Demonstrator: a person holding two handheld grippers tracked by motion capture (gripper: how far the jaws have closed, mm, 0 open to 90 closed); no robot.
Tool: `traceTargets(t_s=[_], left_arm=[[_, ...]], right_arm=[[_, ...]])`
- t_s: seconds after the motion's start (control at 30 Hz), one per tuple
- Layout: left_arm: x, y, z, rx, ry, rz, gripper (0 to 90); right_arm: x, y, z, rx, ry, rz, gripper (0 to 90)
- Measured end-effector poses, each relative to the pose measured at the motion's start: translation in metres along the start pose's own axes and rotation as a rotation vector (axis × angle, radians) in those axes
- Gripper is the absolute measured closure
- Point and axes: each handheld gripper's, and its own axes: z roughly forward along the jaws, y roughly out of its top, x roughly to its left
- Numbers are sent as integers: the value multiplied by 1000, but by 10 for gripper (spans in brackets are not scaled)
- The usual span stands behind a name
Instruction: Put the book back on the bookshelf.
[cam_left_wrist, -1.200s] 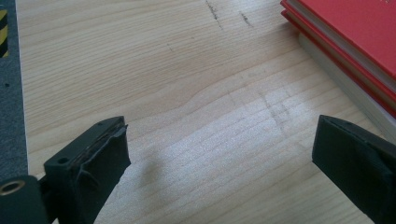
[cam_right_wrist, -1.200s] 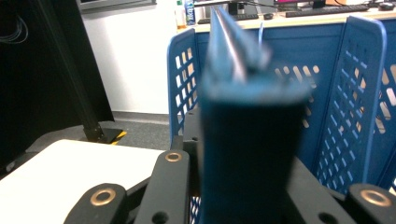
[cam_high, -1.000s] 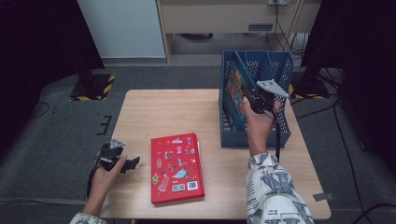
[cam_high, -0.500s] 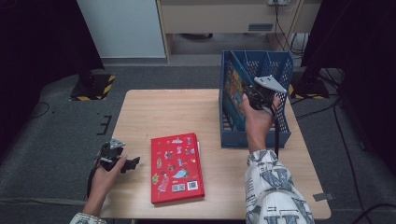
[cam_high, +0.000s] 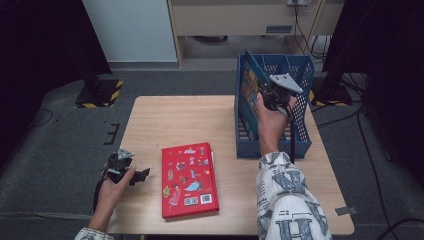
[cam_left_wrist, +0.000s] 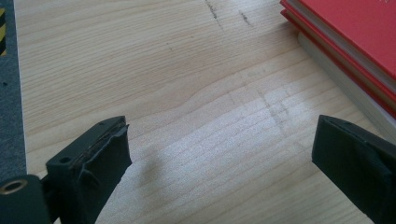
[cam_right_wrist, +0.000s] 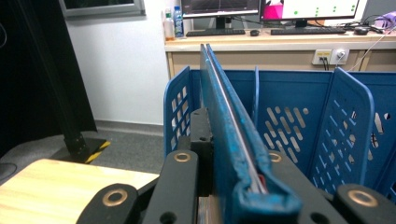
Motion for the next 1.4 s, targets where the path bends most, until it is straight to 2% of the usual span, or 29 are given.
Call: traceTargets(t_s=[0.23,0.47,0.77,1.0,1.4], left_arm=[[0,1,0,-1,1,2,34],[0,0,1,3,0,2,34],[0,1,0,-1,-1,3,34],[0,1,0,1,1,3,34],[0,1,0,-3,1,4,34]], right_arm=[[0,1,7,-10,-17,-8,833],[0,-1,12,-15,-21,0,832],[2,-6,16,-19,-25,-15,830],[7,-9,13,-11,-18,-36,826],[14,-13,16,-10,-34,-76,825]])
